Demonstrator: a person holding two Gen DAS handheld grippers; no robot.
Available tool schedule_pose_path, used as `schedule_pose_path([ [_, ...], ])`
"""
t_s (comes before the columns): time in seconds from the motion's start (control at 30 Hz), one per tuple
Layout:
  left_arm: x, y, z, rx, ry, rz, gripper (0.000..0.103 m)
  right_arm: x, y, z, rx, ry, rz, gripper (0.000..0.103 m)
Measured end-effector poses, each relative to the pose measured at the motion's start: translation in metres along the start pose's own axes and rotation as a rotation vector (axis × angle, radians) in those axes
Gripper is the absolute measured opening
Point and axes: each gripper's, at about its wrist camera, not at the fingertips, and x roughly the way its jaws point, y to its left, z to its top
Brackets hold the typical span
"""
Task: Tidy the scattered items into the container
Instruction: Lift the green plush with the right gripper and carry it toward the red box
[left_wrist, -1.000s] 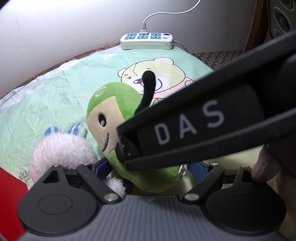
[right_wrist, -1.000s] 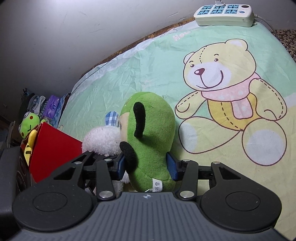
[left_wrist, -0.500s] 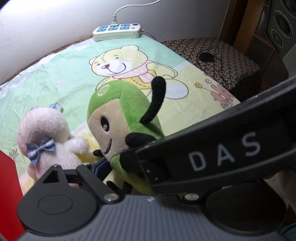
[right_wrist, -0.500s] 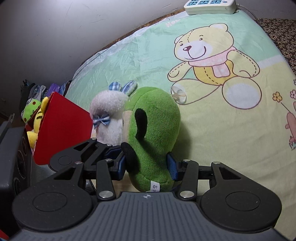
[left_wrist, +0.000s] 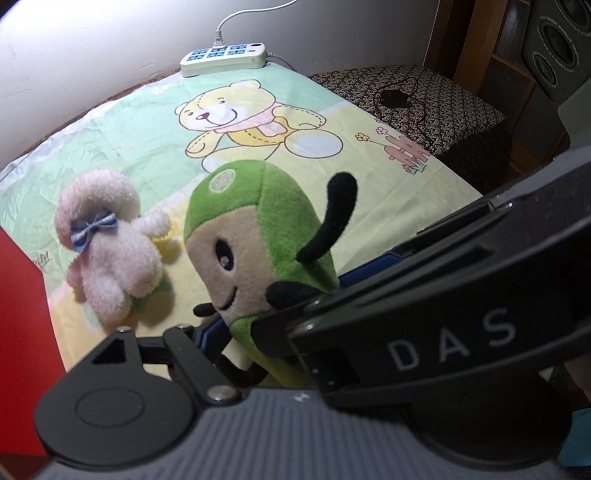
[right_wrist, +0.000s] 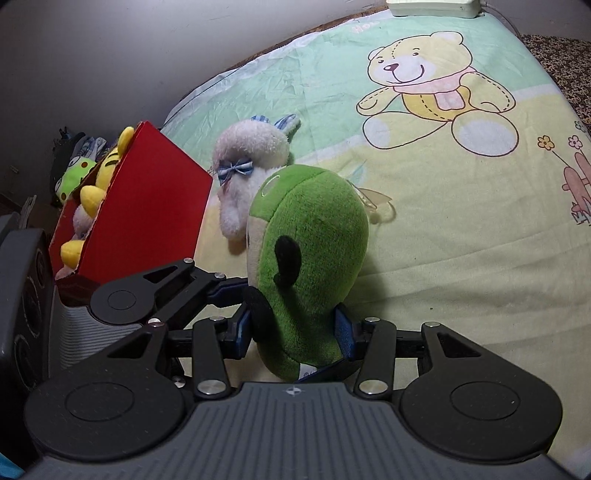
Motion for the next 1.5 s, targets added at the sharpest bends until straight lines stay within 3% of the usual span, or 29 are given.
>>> schedule_pose_path([
  [0.2, -0.014, -0.011, -0.027, -0.007, 0.006, 0.059, 0.079, 0.002, 0.014, -0.014, -0.065, 0.023, 0.025, 0.048],
  [0.57, -0.038, 0.002, -0.06, -0.069, 0.028, 0.117, 0.079, 0.014, 0.039, -0.028, -0.122, 0.069, 0.083, 0.048],
  [0.83, -0.045, 0.011, -0.069, -0.026, 0.014, 0.073, 0.079, 0.013, 0.054, -0.036, -0.108, 0.049, 0.036, 0.048],
  [1.07, -0.063, 0.027, -0.079, 0.089, -0.009, 0.008, 0.079, 0.009, 0.081, -0.048, -0.029, -0.024, -0.035, 0.048],
  [1.5, -0.101, 0.068, -0.132, 0.178, -0.02, -0.053, 0.079, 0.036, 0.148, -0.087, 0.046, -0.085, -0.095, 0.048],
])
